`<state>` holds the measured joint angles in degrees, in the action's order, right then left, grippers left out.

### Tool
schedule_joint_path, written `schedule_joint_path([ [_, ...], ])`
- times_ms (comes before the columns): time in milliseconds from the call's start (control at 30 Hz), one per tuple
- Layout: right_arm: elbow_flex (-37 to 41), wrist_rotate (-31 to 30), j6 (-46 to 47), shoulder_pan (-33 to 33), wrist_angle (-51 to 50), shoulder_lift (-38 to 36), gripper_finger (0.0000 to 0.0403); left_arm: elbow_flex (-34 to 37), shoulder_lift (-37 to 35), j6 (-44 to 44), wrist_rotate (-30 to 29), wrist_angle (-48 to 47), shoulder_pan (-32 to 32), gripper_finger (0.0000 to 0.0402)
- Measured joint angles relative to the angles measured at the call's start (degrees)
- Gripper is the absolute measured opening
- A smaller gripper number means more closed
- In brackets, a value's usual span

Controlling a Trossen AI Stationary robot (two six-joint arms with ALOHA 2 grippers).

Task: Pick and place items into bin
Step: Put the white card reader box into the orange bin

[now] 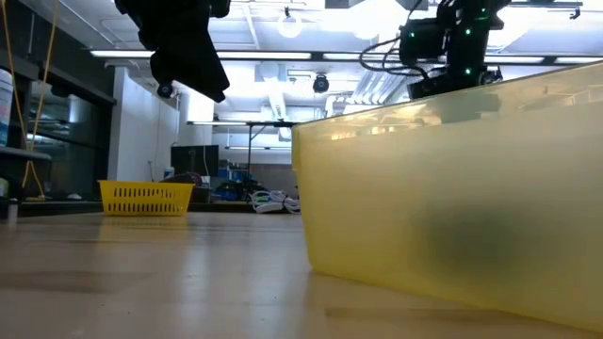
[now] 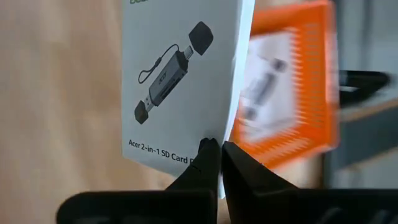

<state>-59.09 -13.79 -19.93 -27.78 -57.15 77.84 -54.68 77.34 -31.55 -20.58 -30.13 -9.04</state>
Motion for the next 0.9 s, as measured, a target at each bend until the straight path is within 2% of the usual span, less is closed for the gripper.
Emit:
schedule_joint_path([
  [233,0.0,-7.2,-12.0,-6.4,3.2,0.0,0.0000,0.0,0.0,-0.2,0.5,0.0,0.0,0.0149],
  [500,-0.1,-8.8,-24.6,-10.0,11.4,0.0,0.0000,0.0,0.0,-0.5,1.8,0.0,0.0,0.0149],
  [900,-0.1,-6.6,-30.2,-13.9,13.6,0.1,0.0000,0.0,0.0,-0.5,2.4,0.0,0.0,0.0149],
])
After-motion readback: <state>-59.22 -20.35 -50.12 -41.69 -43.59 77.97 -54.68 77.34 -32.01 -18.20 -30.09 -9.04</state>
